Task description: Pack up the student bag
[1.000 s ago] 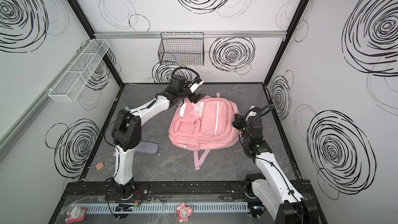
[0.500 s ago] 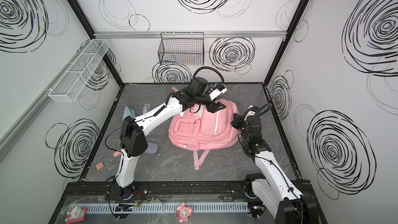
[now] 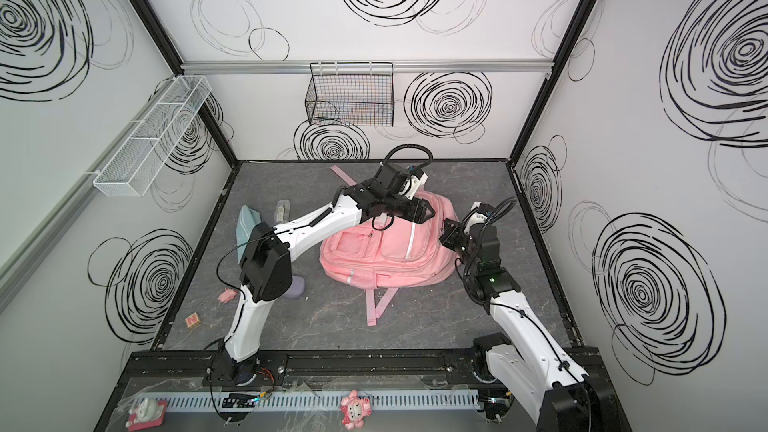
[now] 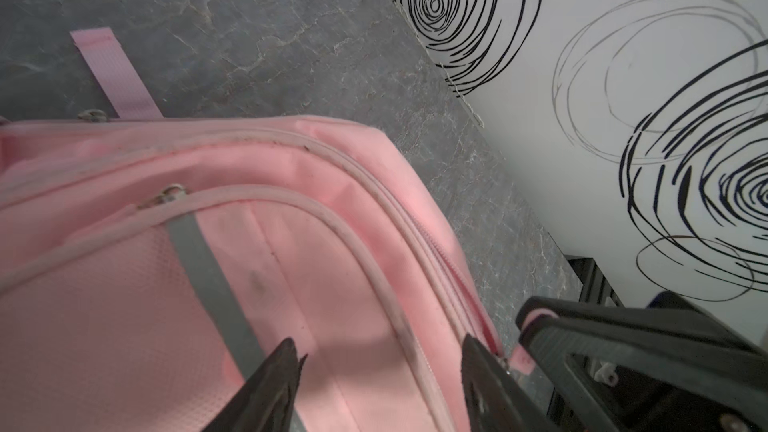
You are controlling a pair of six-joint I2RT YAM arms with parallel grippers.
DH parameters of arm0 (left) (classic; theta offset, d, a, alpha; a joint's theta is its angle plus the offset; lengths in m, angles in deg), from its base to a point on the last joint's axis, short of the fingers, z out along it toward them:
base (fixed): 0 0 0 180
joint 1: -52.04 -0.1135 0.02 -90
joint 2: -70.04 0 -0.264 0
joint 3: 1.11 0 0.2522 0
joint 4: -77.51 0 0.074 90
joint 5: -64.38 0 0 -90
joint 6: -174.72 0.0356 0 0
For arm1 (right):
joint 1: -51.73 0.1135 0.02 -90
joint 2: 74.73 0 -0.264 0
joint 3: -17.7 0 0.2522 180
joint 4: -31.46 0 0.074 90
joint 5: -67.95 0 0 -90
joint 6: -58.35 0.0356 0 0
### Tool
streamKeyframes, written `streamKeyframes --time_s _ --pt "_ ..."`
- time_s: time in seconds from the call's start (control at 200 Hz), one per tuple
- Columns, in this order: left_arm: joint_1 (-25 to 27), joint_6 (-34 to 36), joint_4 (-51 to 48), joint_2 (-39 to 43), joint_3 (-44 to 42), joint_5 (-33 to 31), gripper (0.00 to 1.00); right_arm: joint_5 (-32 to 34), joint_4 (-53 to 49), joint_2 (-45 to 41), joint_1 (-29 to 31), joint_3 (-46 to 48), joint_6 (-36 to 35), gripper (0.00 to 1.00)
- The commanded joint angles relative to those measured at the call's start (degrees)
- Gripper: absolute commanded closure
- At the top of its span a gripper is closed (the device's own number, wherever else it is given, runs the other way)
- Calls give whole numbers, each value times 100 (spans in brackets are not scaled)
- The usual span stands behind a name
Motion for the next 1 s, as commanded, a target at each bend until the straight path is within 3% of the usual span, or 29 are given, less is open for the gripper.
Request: streamKeyframes --time_s 0.0,0.175,0.27,0.375,0.49,0.745,0.755,0.995 --pt "137 -362 39 -153 192 -75 35 31 550 -178 73 -284 -88 100" --pt "260 -79 -613 -422 579 -843 44 143 525 -325 128 -256 -124 100" --pt "331 118 -808 -522 683 -1065 58 219 494 -387 178 -257 -141 100" --pt "364 128 -930 -629 803 -1067 71 296 470 -457 222 -257 -140 100" --pt "357 84 -924 -627 812 -1169 75 376 416 -536 258 -266 -162 100" --pt "242 -156 -625 -502 781 -1053 96 568 269 -686 275 -266 -247 100" --pt "238 -174 -602 -496 778 -1036 100 588 261 -688 275 -271 -249 100" --pt "26 -759 599 151 223 -862 100 971 153 -1020 276 79 112 100"
